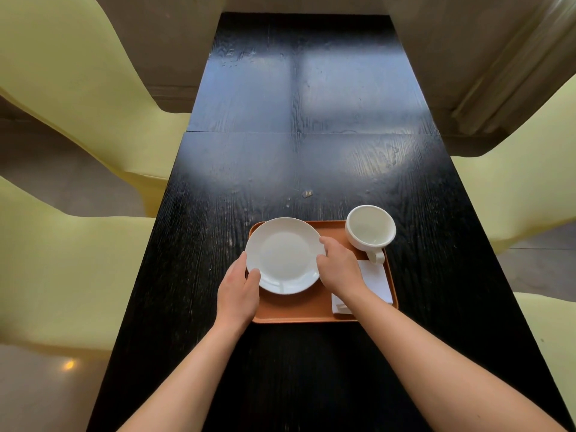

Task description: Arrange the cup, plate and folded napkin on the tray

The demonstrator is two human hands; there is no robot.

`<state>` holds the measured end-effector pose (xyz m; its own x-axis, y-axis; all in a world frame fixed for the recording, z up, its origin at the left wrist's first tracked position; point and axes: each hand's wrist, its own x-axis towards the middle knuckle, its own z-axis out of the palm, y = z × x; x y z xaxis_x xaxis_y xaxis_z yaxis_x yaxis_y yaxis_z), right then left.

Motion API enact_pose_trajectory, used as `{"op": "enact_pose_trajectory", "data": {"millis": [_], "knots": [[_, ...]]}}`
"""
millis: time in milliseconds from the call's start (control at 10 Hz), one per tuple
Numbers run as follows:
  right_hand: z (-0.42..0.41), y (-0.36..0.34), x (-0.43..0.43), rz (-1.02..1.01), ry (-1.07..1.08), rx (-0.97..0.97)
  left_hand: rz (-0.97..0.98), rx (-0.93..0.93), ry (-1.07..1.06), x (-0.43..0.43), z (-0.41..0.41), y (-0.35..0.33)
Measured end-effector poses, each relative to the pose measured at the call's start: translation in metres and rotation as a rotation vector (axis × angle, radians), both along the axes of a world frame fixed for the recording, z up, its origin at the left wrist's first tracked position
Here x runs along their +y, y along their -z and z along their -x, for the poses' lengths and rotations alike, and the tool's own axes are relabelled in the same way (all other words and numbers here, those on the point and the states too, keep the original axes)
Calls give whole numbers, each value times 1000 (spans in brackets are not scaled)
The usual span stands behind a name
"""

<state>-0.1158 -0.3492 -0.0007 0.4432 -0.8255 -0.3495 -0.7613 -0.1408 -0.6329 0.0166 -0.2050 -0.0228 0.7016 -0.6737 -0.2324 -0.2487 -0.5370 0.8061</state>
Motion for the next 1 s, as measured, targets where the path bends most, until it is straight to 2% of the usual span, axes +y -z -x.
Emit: {"op": "enact_pose_trajectory", "data": {"millis": [300, 600, 900, 1000], "knots": [[12, 3, 0, -56, 83, -143, 21, 22, -14, 4, 6, 1], [4, 6, -7, -59, 36, -62, 9, 14, -13, 6, 8, 3], [9, 7, -5, -74, 43, -95, 25, 67, -7, 9, 7, 0], [10, 4, -4, -106, 117, -169, 29, 108, -42, 9, 6, -4]]}}
